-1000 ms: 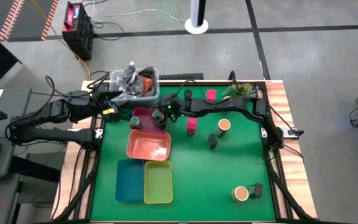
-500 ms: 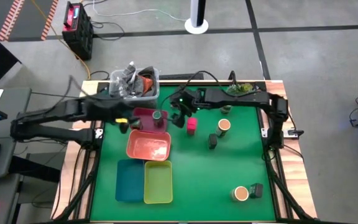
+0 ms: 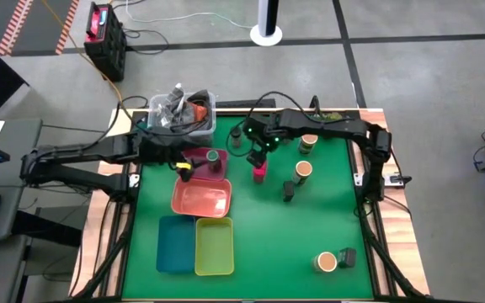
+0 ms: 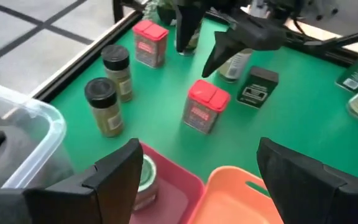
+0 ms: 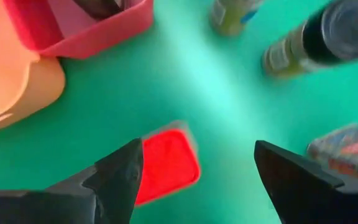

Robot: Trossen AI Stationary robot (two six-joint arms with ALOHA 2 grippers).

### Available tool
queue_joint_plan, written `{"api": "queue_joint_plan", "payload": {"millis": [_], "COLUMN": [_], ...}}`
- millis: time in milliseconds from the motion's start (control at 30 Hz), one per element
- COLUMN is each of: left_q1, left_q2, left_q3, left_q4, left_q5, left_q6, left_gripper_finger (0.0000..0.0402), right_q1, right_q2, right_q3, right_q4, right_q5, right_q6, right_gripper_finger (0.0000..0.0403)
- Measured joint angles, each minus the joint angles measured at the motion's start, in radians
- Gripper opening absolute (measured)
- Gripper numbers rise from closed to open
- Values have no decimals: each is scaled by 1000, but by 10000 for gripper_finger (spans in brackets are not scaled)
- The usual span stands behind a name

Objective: Sort spices by type
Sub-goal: Put the bottom red seasoning can into the orange bin

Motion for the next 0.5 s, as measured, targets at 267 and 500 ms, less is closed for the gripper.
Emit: {"api": "queue_joint_plan", "payload": {"millis": [267,500], "left_q1": [5,7], "left_q2": [0,0], "left_q3": [0,0], "left_q4": [1,1], "left_q5": [1,14], "left_q6": [63,44], "left_gripper_finger": [299,299], "right_q1": [17,44], "right_q2": [4,5], "right_q3": [0,-20], "right_q4": [-94,-72], "right_q5": [-61,-38], "right_q6": [300,442], "right_gripper_finger": [330,340]}}
